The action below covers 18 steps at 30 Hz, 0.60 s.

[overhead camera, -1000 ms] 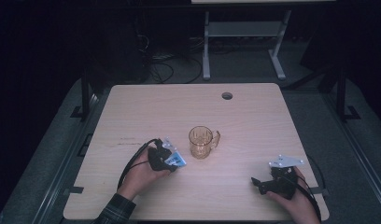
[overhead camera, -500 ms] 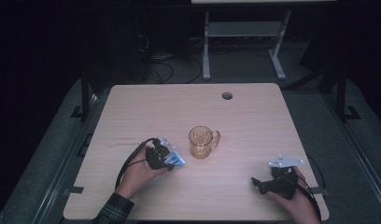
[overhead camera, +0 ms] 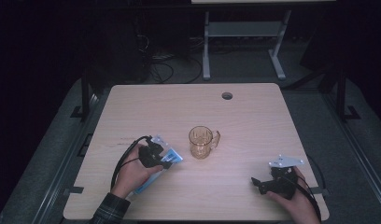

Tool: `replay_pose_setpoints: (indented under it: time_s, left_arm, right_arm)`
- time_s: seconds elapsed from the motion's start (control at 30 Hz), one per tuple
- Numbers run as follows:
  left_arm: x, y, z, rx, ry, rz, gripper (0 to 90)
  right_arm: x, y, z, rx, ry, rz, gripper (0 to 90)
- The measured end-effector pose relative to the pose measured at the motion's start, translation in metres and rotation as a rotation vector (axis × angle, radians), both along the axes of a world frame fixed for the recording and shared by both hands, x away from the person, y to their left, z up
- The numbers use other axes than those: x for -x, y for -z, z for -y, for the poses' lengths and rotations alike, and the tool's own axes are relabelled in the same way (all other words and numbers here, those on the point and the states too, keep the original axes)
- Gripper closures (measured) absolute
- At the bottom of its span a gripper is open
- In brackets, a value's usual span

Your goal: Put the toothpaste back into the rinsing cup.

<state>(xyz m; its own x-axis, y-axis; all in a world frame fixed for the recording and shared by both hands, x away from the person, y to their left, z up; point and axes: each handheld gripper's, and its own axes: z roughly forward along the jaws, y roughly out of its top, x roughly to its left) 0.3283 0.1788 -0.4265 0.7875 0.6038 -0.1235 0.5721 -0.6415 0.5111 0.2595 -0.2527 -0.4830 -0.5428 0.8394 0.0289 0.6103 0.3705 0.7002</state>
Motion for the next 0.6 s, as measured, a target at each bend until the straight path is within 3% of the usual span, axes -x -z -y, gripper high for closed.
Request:
replay_pose_setpoints:
  time_s: [0.1, 0.3, 0.6]
  left_arm:
    - [0.001, -0.002, -0.003, 0.010, -0.007, 0.007, 73.6]
    - [0.004, -0.009, -0.009, 0.087, -0.031, 0.016, 73.9]
    - [0.006, -0.017, -0.020, 0.150, -0.042, 0.035, 74.2]
  right_arm:
    - [0.000, 0.000, 0.000, 0.000, 0.000, 0.000, 0.5]
    - [0.000, 0.000, 0.000, 0.000, 0.000, 0.000, 0.5]
    - [0.000, 0.000, 0.000, 0.000, 0.000, 0.000, 0.5]
